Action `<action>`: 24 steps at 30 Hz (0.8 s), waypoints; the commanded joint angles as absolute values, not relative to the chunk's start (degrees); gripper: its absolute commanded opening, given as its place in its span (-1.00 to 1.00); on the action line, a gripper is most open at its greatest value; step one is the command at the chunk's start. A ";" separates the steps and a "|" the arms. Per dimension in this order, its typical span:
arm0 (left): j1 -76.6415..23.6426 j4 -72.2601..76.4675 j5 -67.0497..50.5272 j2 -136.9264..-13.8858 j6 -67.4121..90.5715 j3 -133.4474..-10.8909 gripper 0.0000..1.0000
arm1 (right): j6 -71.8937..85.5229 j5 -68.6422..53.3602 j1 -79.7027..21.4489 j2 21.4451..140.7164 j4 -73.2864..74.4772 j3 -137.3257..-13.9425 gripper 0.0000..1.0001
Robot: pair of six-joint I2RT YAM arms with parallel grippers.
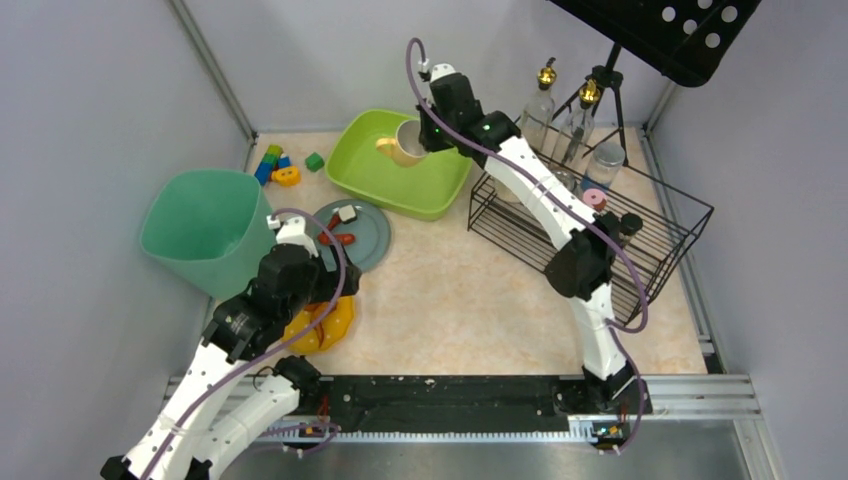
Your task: Clear the kitchen counter
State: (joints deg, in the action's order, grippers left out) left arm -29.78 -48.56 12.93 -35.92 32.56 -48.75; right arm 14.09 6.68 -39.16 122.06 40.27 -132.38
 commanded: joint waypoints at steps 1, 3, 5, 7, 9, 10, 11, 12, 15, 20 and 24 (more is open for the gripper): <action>-29.61 -47.10 14.35 -36.16 29.74 -49.85 0.98 | 14.85 7.35 -37.88 128.42 42.24 -140.29 -1.00; -29.58 -46.79 14.57 -36.35 29.27 -49.77 0.98 | 15.33 6.96 -37.08 130.42 42.26 -141.23 -1.00; -29.61 -46.53 14.60 -36.30 29.01 -49.40 0.98 | 15.29 7.16 -36.60 132.39 42.28 -142.00 -1.00; -29.60 -45.92 14.52 -36.21 28.92 -48.79 0.98 | 15.29 7.24 -36.27 133.85 42.23 -142.46 -1.00; -29.61 -45.34 14.08 -36.22 28.75 -48.27 0.98 | 15.05 7.25 -36.17 135.07 42.26 -142.79 -1.00; -29.61 -45.23 13.96 -36.25 28.74 -48.12 0.98 | 14.83 7.52 -36.21 135.41 42.20 -142.87 -1.00; -29.60 -45.19 13.87 -36.34 28.74 -48.08 0.98 | 14.40 7.82 -36.21 135.83 42.22 -142.91 -1.00; -29.57 -45.13 13.74 -36.45 28.66 -48.00 0.98 | 14.01 8.39 -36.24 136.09 42.25 -142.91 -1.00; -29.54 -44.94 13.42 -36.28 28.65 -47.78 0.98 | 12.69 10.10 -36.19 136.71 42.60 -142.65 -1.00; -29.62 -44.67 13.14 -36.06 28.48 -47.59 0.98 | 11.08 12.02 -36.12 138.07 43.58 -142.20 -1.00; -29.61 -44.49 12.83 -35.94 28.34 -47.38 0.98 | 10.04 13.64 -36.12 138.85 44.44 -142.06 -1.00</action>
